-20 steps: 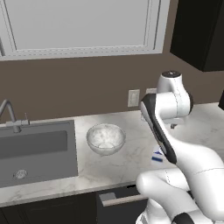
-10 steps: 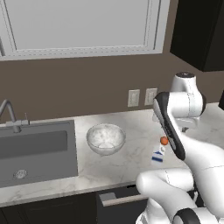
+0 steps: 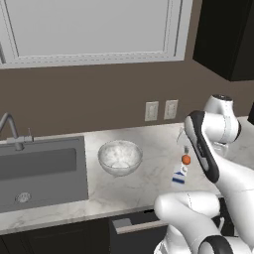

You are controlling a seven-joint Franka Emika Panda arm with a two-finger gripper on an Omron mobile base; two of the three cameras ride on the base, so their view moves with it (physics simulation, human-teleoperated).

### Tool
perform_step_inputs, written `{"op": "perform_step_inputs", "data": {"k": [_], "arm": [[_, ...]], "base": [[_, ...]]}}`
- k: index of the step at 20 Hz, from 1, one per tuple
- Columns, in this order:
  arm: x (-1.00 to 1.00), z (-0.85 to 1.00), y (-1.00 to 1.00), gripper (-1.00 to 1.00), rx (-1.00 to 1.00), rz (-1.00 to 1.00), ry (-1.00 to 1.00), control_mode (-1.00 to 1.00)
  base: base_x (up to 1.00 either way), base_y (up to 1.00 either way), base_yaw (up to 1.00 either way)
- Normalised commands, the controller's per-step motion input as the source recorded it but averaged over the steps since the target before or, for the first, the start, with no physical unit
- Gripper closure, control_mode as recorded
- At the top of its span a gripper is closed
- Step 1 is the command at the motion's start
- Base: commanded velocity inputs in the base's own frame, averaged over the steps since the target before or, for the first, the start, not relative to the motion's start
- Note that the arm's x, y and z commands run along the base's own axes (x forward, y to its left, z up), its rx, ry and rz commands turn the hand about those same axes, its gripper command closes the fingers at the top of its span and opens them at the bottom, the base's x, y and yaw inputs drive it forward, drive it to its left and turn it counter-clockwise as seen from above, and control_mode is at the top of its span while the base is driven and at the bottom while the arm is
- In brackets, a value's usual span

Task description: Gather the eggs and milk located in the vicinity of the sink area and place them right next to the bowl.

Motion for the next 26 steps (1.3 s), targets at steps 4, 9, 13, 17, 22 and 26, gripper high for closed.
{"op": "perform_step_inputs", "data": {"k": [4,9,13,17,22,26], "arm": [[0.13,-0.22,0.00,-1.00,0.02,0.00,0.06,-1.00],[0.18,-0.07,0.00,-1.00,0.00,0.00,0.02,-1.00],[0.22,-0.06,0.00,-1.00,-0.01,0.00,0.01,-1.00],[0.18,-0.11,0.03,-1.00,-0.01,0.00,0.01,-1.00],[0.03,-0.25,0.04,-1.00,0.00,-0.02,0.01,-1.00],[0.00,-0.24,0.04,-1.00,-0.03,-0.01,0.00,-1.00]], "base": [[0.00,0.00,0.00],[0.00,0.00,0.00],[0.00,0.00,0.00],[0.00,0.00,0.00],[0.00,0.00,0.00],[0.00,0.00,0.00]]}}
